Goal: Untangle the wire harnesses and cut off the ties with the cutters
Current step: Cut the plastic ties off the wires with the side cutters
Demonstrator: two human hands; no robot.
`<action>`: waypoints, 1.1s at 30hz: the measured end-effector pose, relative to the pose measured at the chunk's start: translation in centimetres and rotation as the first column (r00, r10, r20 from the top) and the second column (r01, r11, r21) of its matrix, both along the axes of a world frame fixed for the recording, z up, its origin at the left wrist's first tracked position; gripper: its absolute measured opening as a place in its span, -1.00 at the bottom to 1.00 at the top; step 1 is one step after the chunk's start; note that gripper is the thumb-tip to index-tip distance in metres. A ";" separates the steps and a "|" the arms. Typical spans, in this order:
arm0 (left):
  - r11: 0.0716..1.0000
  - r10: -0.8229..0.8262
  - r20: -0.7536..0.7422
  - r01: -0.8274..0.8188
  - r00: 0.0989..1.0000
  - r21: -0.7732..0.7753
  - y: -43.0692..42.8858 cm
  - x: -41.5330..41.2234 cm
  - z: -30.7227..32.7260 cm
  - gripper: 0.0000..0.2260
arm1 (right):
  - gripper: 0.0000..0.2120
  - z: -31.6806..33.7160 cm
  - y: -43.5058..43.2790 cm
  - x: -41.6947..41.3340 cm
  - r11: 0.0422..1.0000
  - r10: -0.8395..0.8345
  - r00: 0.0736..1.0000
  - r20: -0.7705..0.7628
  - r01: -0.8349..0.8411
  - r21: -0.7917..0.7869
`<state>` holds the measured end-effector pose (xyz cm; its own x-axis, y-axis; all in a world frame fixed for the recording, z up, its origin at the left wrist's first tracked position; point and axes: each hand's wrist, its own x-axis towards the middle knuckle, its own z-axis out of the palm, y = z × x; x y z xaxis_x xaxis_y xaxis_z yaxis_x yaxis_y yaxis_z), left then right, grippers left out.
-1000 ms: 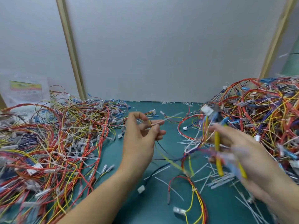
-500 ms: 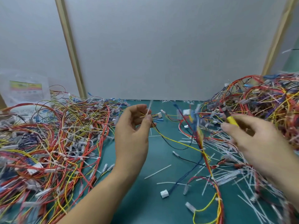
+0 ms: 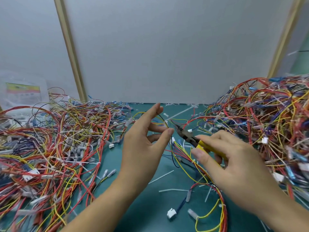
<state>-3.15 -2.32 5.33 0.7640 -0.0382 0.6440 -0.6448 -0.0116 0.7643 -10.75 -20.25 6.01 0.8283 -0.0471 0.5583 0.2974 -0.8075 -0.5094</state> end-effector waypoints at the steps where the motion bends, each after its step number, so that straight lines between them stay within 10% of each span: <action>1: 1.000 -0.007 0.001 0.007 1.000 0.005 0.0 0.0 -0.1 -0.49 | -0.56 0.0 0.0 0.0 1.000 -0.007 1.000 0.007 0.007 -0.014; 33: 0.994 -0.014 0.061 0.007 0.998 0.105 -0.4 0.3 -1.1 -0.48 | -0.56 0.3 -0.7 0.1 0.997 0.001 1.000 0.024 0.001 -0.073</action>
<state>-2.85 -2.71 4.22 0.7221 -0.1154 0.6821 -0.6913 -0.0824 0.7179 -10.67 -20.94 6.35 0.8147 -0.0052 0.5798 0.3090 -0.8423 -0.4417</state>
